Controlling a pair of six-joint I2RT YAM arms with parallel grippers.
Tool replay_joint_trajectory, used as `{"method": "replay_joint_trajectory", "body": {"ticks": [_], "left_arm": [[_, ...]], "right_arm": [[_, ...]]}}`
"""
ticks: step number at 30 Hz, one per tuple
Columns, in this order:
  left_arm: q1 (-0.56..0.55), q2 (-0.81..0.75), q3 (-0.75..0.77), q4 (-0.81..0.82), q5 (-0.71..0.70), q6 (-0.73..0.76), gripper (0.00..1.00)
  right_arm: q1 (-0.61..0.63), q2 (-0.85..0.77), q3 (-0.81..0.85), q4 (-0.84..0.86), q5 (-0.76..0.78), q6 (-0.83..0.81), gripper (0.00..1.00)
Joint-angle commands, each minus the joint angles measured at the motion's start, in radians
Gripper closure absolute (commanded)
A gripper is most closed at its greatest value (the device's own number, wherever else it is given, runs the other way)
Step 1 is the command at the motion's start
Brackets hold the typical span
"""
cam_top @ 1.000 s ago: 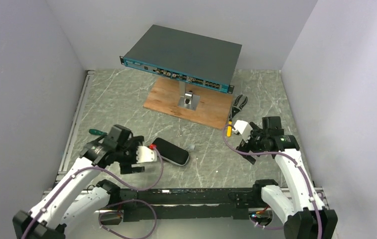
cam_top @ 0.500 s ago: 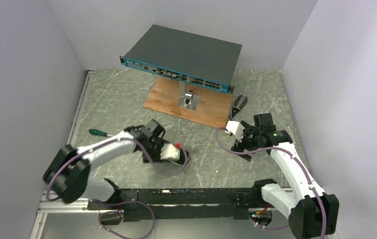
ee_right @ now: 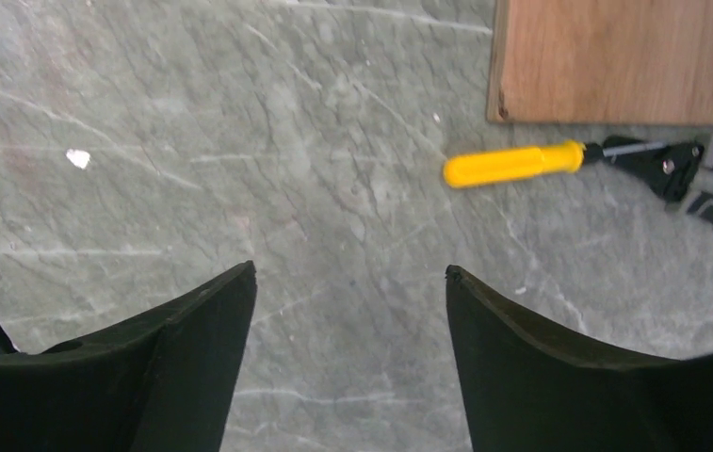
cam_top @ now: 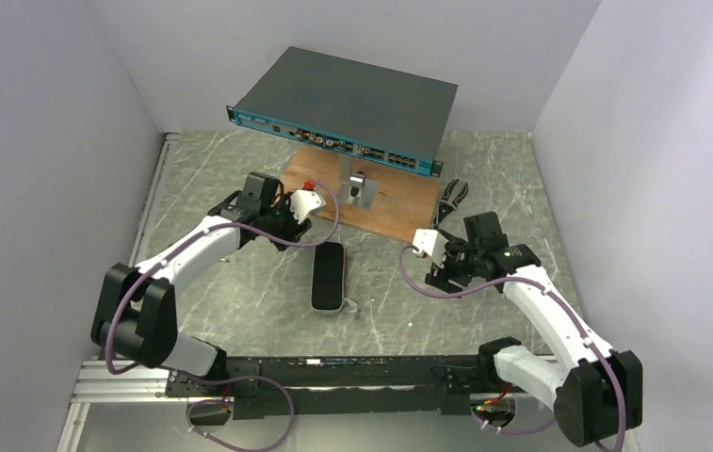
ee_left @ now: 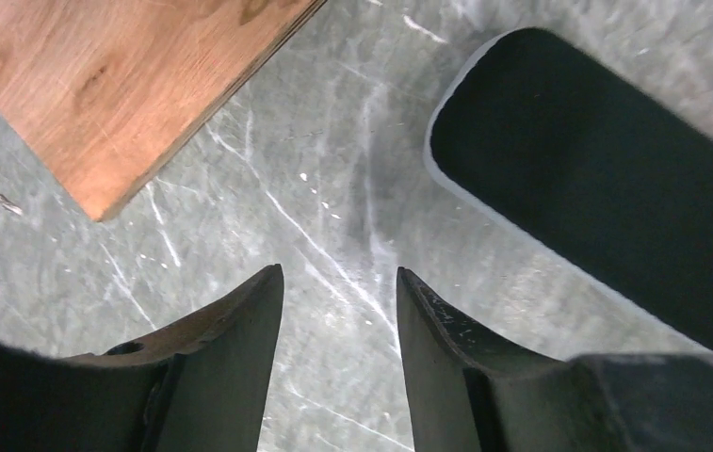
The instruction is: Open the umbrella
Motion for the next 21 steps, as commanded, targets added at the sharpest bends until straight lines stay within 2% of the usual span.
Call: {"method": "replay_joint_trajectory", "body": {"ticks": [1, 7, 11, 16, 19, 21], "left_arm": [[0.021, -0.052, 0.003, -0.057, 0.114, -0.128, 0.47], [0.015, 0.053, 0.025, -0.016, 0.03, -0.164, 0.5], [-0.079, 0.183, 0.111, -0.039, 0.029, -0.116, 0.52], [-0.226, 0.328, 0.285, -0.064, 0.127, -0.119, 0.53], [-0.242, 0.344, 0.363, -0.073, 0.22, -0.155, 0.51], [-0.221, 0.29, 0.328, -0.057, 0.227, -0.167, 0.44]], "right_arm": [[0.074, 0.055, 0.003, 0.12, -0.037, 0.047, 0.28], [0.138, 0.085, 0.009, 0.139, -0.009, 0.046, 0.35], [0.14, 0.022, -0.017, 0.114, 0.005, 0.027, 0.36], [0.148, -0.031, -0.033, 0.084, 0.006, 0.026, 0.36], [0.151, -0.04, -0.033, 0.078, 0.003, 0.02, 0.35], [0.154, -0.038, -0.026, 0.081, -0.008, 0.026, 0.34]]}}
